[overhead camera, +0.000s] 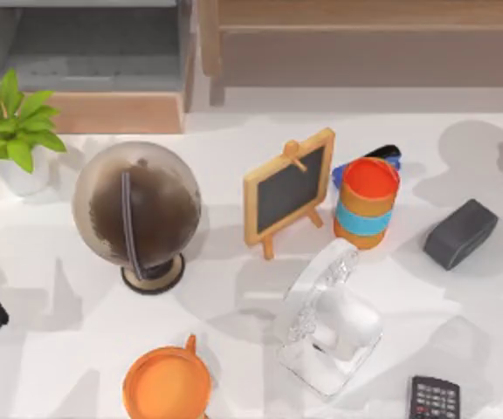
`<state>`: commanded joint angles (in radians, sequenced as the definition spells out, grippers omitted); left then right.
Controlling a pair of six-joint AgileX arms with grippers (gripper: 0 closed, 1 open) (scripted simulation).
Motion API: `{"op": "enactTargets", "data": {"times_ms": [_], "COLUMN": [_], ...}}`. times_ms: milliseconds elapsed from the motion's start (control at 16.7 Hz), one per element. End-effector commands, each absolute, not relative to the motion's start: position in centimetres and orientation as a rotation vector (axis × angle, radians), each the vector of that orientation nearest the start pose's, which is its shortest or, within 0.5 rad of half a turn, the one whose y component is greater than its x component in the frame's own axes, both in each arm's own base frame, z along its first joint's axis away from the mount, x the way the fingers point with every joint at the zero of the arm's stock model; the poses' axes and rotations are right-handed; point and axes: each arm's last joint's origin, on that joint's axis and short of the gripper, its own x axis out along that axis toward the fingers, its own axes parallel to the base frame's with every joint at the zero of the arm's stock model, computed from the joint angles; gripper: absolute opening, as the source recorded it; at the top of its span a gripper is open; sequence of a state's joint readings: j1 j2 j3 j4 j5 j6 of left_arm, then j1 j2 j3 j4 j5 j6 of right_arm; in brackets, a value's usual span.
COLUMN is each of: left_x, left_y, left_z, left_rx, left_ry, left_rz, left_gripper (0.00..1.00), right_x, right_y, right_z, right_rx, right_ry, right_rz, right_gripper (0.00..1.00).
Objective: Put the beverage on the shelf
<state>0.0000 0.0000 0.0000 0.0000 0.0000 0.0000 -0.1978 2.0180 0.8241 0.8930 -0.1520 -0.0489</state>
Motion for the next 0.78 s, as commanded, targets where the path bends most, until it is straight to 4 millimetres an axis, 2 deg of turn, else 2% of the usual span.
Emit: {"op": "enactTargets", "data": {"times_ms": [480,720,780], "left_x": [10.6,10.6,10.6], "left_y": [-0.1,-0.1,-0.1], "left_z": [16.0,16.0,16.0], "left_rx": [0.0,0.0,0.0], "left_ry": [0.0,0.0,0.0], "left_rz": [0.0,0.0,0.0], "left_gripper": [1.0,1.0,1.0], "right_x": [37.3,37.3,37.4], "right_y": [-6.8,-6.7,-6.9], "right_z": [11.2,11.0,11.6], "right_rx": [-0.007,-0.004,-0.007], "right_ry": [0.299,0.305,0.287], "right_rz": [-0.018,-0.018,-0.02], "right_gripper": [0.0,0.0,0.0]}}
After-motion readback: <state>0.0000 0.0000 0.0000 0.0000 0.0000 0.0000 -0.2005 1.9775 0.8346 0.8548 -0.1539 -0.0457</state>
